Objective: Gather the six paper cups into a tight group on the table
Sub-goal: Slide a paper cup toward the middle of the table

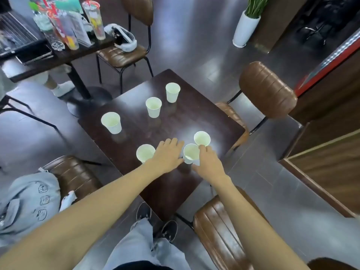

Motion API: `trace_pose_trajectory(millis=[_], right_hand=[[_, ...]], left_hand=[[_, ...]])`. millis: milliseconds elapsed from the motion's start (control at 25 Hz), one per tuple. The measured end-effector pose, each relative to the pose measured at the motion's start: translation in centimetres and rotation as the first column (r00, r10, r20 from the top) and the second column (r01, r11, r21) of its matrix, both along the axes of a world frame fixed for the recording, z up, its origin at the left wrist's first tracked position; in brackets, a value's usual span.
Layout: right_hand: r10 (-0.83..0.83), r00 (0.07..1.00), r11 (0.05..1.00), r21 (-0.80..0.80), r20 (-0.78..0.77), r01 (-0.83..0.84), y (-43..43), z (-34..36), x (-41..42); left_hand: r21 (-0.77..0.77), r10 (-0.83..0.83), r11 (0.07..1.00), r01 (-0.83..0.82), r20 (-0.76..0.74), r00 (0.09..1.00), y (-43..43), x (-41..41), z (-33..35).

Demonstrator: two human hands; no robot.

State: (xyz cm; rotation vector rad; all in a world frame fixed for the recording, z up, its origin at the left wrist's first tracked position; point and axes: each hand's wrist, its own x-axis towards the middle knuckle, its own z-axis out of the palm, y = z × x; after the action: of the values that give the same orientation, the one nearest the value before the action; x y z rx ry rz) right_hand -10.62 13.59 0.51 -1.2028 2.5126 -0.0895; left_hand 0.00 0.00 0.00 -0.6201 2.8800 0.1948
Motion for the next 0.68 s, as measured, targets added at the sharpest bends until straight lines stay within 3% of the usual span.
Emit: trace_pose_trajectory(millis=[160,320,520,680], right_hand=[[-0.195,0.978,0.980,0.059,0.070,0.191,-1.1,-1.1,-0.5],[-0.231,0.964,0.973,0.046,0.129,0.227,-2.1,-2.3,-1.0],[-0.265,0.918,0.950,-0.085,0.294,0.302,-3.0,-3.1,-1.2],[-0.305,0.905,0.932,-0.101,0.297,0.347,-4.3,-3.2,-1.0]], left_hand=[[0.104,-0.050,0.994,0.042,0.069,0.996,-1.7,-3.3,-0.8],[0.222,-0.124,0.970,0.094,0.122,0.985,-2.5,-4.5,-1.6],[0.326,-0.165,0.936,0.134,0.066,0.984,-3.8,-5.1,-2.3],[0.354,-0.179,0.923,0.151,0.047,0.983,-5.7,-5.0,-2.5]])
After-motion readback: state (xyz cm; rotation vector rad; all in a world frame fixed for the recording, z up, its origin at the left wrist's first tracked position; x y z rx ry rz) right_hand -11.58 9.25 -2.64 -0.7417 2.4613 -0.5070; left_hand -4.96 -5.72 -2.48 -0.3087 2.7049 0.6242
